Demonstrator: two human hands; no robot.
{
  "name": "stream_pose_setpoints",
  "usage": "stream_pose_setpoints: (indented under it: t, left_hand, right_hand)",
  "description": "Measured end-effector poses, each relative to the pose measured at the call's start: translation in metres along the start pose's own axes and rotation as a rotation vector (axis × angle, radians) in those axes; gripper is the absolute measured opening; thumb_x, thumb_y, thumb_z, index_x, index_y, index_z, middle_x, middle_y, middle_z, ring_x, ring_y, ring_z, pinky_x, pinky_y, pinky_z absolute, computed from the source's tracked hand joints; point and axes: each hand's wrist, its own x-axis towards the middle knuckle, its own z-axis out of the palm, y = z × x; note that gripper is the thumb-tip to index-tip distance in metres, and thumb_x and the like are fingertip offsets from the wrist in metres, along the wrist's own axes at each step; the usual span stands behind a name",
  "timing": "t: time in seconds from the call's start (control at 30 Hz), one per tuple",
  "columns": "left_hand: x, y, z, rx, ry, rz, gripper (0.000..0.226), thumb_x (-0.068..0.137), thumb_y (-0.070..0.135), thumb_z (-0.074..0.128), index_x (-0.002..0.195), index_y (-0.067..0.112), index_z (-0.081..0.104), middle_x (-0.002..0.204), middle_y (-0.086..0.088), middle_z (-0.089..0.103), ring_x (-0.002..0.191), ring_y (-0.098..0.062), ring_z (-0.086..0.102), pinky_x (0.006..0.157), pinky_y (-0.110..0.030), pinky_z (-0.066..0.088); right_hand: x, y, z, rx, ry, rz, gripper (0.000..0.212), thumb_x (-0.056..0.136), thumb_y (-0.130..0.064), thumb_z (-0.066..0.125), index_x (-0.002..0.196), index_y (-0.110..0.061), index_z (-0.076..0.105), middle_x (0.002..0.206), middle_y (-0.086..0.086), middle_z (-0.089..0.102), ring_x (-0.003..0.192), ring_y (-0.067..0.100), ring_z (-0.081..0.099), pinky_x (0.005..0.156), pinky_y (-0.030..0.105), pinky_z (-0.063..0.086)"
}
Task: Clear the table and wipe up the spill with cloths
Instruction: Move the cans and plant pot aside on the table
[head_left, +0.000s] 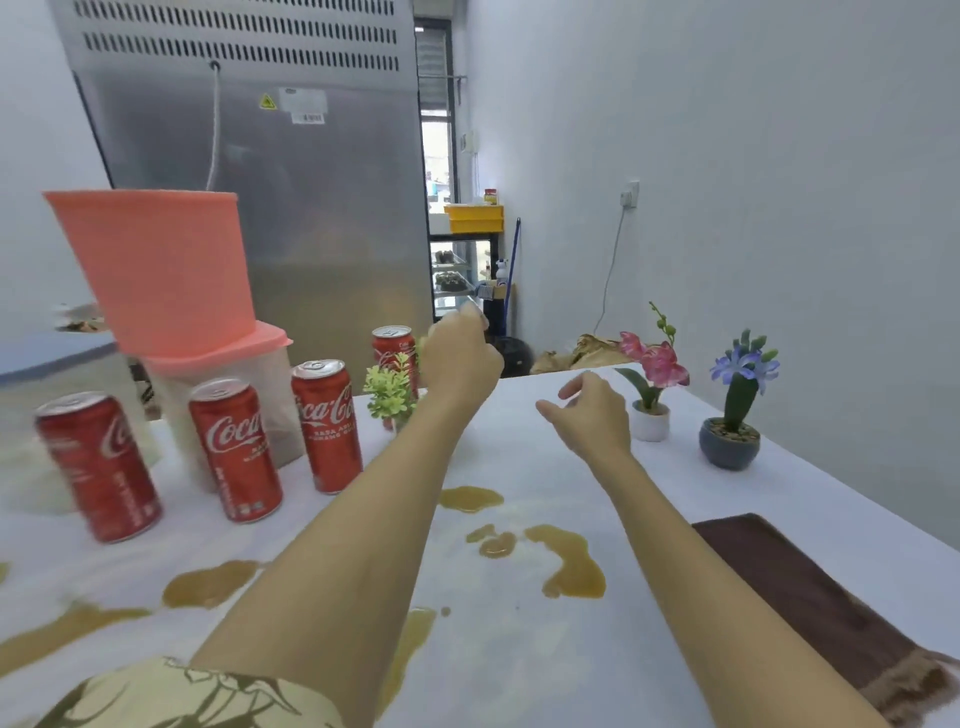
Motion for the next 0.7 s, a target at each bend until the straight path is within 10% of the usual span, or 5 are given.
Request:
stream_pose_setpoints:
  t: [0.33, 0.5, 0.7]
  left_hand:
    - [-0.004, -0.082, -0.071, 0.115, 0.109, -0.200, 0.033, 0.080, -0.004, 0.046, 0.107, 0.010, 0.059, 0.111, -0.010, 0.061, 0.105, -0.028, 0.053, 0.079, -0.034, 0.041]
    - [-0.007, -0.095, -0.076, 0.117, 0.030, -0.175, 0.034, 0.077, -0.006, 0.048, 0.104, 0.009, 0.061, 0.107, -0.009, 0.064, 0.102, -0.026, 0.055, 0.082, -0.034, 0.044]
    - [0.011, -0.088, -0.069, 0.181, 0.002, -0.118, 0.031, 0.079, -0.002, 0.051, 0.107, 0.009, 0.060, 0.107, -0.009, 0.063, 0.100, -0.027, 0.056, 0.070, -0.031, 0.042]
  right_hand:
    - [-0.024, -0.057, 0.090, 0.055, -0.434, -0.105, 0.065, 0.069, -0.035, 0.082, 0.119, -0.008, 0.049, 0.113, 0.006, 0.060, 0.105, 0.024, 0.056, 0.080, 0.032, 0.045]
    - [-0.029, -0.054, 0.117, 0.157, -0.379, -0.050, 0.082, 0.061, -0.043, 0.084, 0.125, -0.018, 0.041, 0.119, 0.001, 0.060, 0.111, 0.025, 0.057, 0.093, 0.046, 0.048]
    - [-0.020, -0.055, 0.107, 0.198, -0.272, -0.053, 0.056, 0.064, -0.036, 0.083, 0.109, -0.013, 0.060, 0.105, 0.005, 0.066, 0.102, 0.024, 0.060, 0.082, 0.036, 0.052]
